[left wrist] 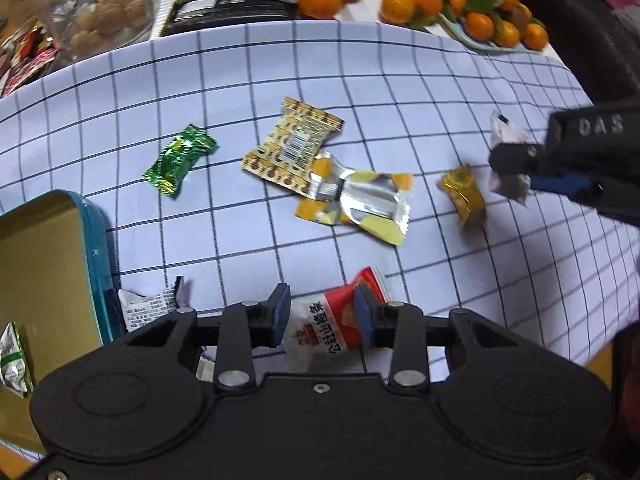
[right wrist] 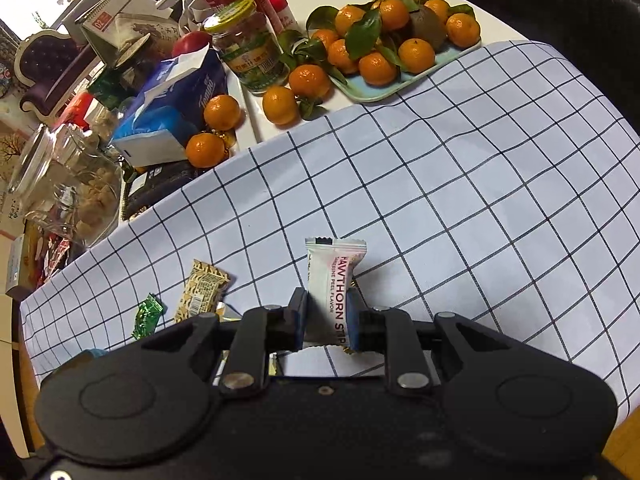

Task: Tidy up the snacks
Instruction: 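Lift the Hawthorn packet with the right tool while the left approaches the red-and-white packet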

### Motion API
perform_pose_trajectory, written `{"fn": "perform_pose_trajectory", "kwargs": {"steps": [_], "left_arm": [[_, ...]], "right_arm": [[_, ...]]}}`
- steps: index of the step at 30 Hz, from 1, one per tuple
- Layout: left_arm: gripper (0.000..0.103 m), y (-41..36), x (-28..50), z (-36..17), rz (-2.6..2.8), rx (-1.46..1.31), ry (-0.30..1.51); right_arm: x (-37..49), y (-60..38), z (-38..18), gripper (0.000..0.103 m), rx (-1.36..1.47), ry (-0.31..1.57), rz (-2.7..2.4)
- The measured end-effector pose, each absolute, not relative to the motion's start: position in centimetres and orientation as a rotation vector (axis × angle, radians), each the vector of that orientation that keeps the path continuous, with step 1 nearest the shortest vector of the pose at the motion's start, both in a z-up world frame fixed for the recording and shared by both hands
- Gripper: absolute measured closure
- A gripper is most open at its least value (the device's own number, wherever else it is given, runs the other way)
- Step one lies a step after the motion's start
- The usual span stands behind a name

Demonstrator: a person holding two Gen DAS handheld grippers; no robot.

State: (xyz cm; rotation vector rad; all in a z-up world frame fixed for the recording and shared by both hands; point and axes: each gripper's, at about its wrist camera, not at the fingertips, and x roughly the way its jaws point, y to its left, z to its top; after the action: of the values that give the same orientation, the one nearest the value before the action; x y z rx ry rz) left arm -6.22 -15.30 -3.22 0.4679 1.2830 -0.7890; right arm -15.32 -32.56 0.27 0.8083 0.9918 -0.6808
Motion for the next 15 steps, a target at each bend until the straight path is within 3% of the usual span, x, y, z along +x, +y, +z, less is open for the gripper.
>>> {"fn": "perform_pose_trajectory", "kwargs": {"steps": [15], "left_arm": [[0.057,-14.2,-10.3,-3.4,-0.963,0.714,1.119]], "right_arm": [[-15.5,-32.5,1.8,0.081,0.888,0.952,-0.660]]}}
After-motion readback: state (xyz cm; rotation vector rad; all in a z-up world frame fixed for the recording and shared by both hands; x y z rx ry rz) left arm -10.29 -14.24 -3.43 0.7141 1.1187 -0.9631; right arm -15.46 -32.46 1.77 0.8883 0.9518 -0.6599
